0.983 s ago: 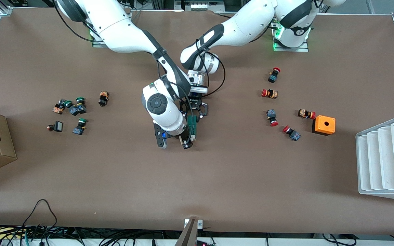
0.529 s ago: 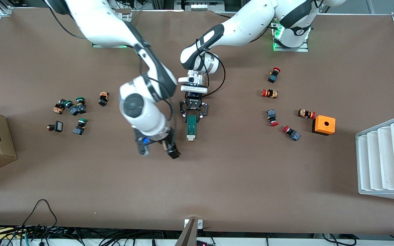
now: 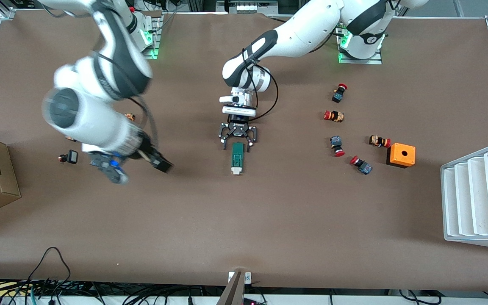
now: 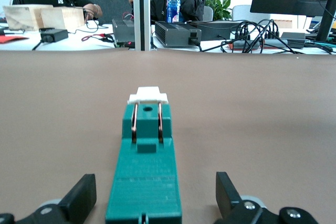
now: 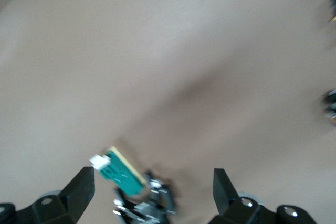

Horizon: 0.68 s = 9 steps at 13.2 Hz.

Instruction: Close load switch with both arms

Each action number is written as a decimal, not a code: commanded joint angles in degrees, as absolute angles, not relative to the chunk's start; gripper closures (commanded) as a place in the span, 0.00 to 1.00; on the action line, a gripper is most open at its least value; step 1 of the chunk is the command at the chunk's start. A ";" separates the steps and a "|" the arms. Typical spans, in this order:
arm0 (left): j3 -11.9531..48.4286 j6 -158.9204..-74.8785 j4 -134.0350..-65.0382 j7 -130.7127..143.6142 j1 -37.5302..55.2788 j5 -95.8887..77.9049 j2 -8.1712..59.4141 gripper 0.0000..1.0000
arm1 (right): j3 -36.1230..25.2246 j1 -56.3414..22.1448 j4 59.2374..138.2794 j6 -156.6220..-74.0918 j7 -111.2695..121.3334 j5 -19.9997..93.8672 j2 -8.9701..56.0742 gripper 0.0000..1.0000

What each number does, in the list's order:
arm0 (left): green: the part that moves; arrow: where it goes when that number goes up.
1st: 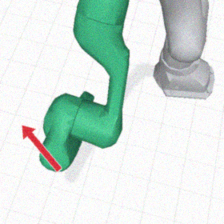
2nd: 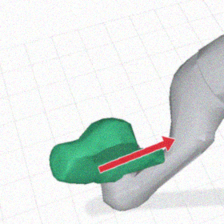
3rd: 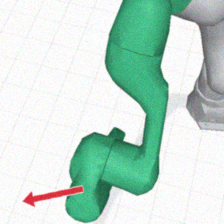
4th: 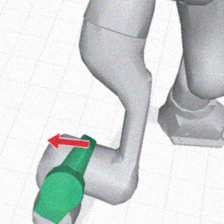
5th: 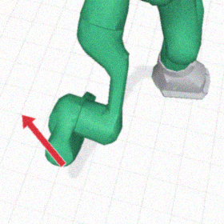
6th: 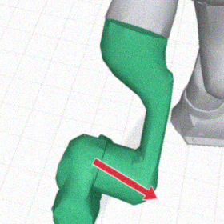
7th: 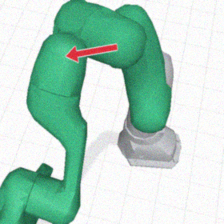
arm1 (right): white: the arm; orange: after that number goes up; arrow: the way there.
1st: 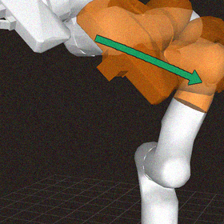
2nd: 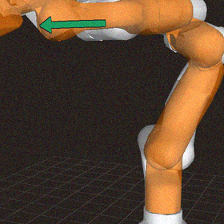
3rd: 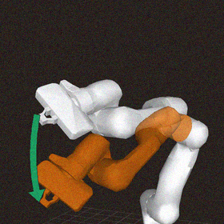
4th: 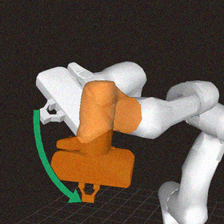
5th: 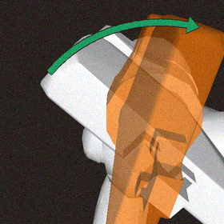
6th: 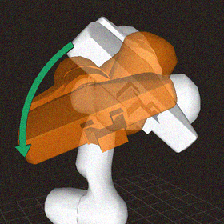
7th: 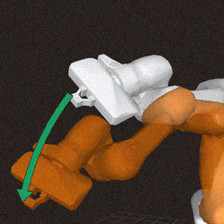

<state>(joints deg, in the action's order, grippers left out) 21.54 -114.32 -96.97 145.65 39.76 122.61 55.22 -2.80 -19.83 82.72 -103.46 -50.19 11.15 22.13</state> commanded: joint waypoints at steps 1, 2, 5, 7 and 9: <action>21.88 -116.10 -96.85 142.91 38.15 123.31 53.27 0.00 | -1.76 -13.82 87.27 -97.06 -35.21 10.63 14.52 0.00; 21.88 -116.89 -97.29 142.91 37.97 123.05 52.39 0.00 | -1.76 -11.80 87.28 -94.51 -30.02 10.46 12.94 0.00; 22.06 -118.65 -100.01 142.82 37.53 121.56 48.71 0.00 | -1.76 -6.00 90.60 -91.15 -12.90 7.04 7.58 0.00; 22.50 -121.45 -100.63 140.73 37.70 115.52 44.93 0.00 | -1.85 -2.04 92.72 -91.05 -2.60 5.11 4.85 0.00; 23.73 -123.82 -100.46 134.07 37.53 106.14 40.72 0.00 | -1.85 0.34 93.86 -91.05 6.90 2.39 3.00 0.00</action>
